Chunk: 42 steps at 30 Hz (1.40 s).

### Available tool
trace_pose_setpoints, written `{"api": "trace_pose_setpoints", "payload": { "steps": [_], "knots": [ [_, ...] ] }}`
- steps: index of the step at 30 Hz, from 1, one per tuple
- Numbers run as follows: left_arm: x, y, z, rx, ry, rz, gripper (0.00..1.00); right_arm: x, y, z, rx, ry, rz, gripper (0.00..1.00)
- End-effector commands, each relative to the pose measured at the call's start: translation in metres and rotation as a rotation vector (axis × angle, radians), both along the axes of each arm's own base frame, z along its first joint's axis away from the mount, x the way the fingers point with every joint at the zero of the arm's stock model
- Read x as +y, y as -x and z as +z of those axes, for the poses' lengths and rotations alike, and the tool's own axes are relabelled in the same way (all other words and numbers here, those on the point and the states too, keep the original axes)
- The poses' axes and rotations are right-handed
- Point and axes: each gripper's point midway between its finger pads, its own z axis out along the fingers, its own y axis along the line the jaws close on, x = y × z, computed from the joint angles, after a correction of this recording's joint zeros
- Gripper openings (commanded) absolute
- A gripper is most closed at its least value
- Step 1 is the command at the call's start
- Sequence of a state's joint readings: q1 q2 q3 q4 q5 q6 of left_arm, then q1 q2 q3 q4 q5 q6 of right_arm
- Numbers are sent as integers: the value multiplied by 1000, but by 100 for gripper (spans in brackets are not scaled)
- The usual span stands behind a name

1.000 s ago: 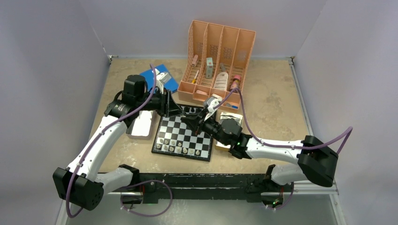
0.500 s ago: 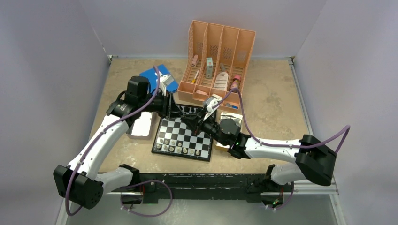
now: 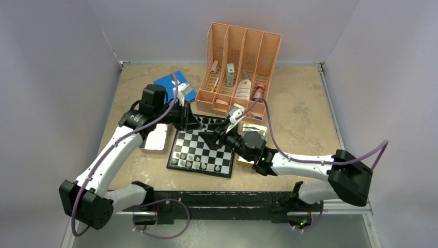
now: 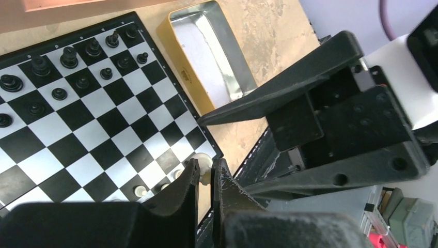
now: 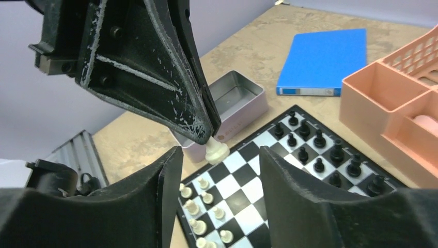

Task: Set up the chess pieces on the board
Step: Pick up the chess piece from the storage box, then place the chess piece on the chessboard.

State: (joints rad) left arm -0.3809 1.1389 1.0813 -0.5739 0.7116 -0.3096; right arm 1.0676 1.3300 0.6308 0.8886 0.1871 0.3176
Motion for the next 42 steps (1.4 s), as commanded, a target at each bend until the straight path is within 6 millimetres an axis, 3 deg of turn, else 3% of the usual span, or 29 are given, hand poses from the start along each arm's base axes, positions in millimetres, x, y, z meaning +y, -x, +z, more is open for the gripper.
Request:
{"api": "trace_pose_setpoints", "payload": {
  "steps": [1, 3, 4, 11, 16, 22, 28, 34, 42],
  "knots": [
    [-2, -11, 11, -71, -29, 15, 0, -23, 1, 30, -45, -82, -52, 67],
    [-4, -13, 9, -75, -49, 20, 0, -34, 7, 30, -46, -84, -51, 93],
    [-8, -12, 7, -77, -62, 16, 0, -41, 10, 34, -49, -92, -56, 98],
    [-31, -7, -7, -90, -150, 18, 0, -98, 19, 80, 16, -157, -178, 99],
    [-58, 7, -27, -83, -230, 3, 0, -146, 31, 123, 26, -191, -257, 99],
    [-103, 39, -67, -36, -367, -83, 0, -216, 46, 175, 38, -401, -373, 99],
    [-120, 63, -112, 25, -483, -139, 0, -268, 57, 193, 26, -520, -462, 99],
    [-125, 70, -132, 36, -521, -151, 0, -278, 62, 194, 8, -541, -466, 99],
    [-116, 73, -158, 69, -583, -145, 0, -258, 54, 186, 14, -458, -450, 99]
  ]
}}
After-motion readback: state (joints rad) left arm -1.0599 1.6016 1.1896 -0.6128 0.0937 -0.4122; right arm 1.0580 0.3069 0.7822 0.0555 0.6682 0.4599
